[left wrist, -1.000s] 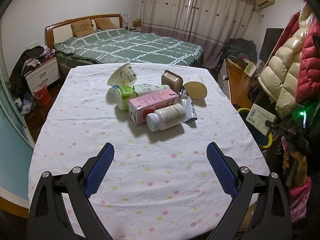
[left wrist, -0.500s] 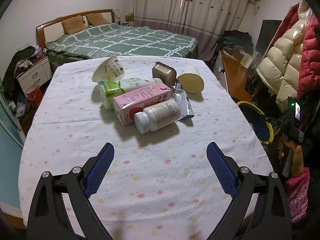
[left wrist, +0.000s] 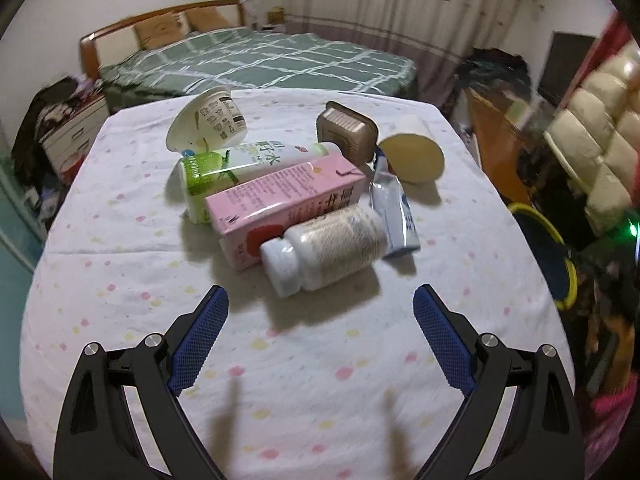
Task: Collect trash
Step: 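Lift the cardboard box to the yellow-rimmed bin and open the right gripper, then grasp the white pill bottle with the left gripper, then carry the pill bottle over the bin and open the left gripper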
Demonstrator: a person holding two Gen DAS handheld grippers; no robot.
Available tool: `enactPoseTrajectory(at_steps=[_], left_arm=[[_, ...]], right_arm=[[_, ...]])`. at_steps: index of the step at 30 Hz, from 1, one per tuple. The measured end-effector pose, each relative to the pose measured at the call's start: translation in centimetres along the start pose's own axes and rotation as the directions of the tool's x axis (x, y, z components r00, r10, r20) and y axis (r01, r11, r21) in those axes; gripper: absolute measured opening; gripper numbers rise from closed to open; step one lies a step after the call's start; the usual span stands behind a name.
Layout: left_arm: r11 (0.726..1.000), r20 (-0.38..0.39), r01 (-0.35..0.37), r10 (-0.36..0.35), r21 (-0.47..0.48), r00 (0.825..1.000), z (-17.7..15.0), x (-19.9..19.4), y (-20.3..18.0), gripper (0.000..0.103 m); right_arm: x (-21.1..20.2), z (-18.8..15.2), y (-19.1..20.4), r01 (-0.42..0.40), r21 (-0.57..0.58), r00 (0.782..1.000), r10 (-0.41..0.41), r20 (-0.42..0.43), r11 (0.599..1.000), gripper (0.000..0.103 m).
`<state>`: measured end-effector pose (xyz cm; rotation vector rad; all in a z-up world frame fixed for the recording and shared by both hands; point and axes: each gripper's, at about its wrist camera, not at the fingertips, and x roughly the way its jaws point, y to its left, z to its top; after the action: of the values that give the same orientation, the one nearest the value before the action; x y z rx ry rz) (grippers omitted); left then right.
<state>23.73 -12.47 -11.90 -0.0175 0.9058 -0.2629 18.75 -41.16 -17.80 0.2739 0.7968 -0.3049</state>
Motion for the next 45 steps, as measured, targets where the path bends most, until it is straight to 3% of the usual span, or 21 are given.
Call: enactPoseTrajectory(at_steps=[7,13,22,31,33,36,45], left_arm=[[0.988,0.019,-0.104,0.107,-0.113,0.994,1.6,2.3,-1.7,0.092],[0.963,0.017,-0.206,0.212,-0.175,0.977,2.4,3.8,-2.0,0.094],[0.949,0.003,-0.261,0.266,-0.177,0.964,2.6,5.9,-2.6,0.094],[0.943,-0.017,-0.276,0.278,-0.189,0.960,2.6,7.2,-2.1,0.094],[0.946,-0.007,-0.264,0.267,-0.186,0.964,2.6,7.3,-2.1,0.088],[0.949,-0.003,-0.260,0.264,-0.178,0.965,2.4,7.1,-2.2,0.088],[0.972,0.006,-0.200,0.202,-0.125,0.979,0.2,4.0,-3.0,0.088]], right_arm=[[0.3,-0.2,0.0,-0.027,0.002,1.000,0.027,-0.010,1.000,0.035],[0.7,-0.4,-1.1,-0.052,0.030,0.998,0.052,-0.017,0.998,0.037],[1.3,-0.8,-1.9,-0.081,0.049,0.996,0.082,-0.028,0.996,0.037],[2.0,-1.3,-2.8,-0.093,0.064,0.994,0.096,-0.046,0.994,0.038],[2.0,-1.4,-2.9,-0.095,0.067,0.994,0.098,-0.046,0.993,0.038],[1.9,-1.6,-3.0,-0.098,0.070,0.994,0.102,-0.047,0.993,0.038],[0.3,-2.4,-3.7,-0.098,0.086,0.994,0.101,-0.033,0.991,0.038]])
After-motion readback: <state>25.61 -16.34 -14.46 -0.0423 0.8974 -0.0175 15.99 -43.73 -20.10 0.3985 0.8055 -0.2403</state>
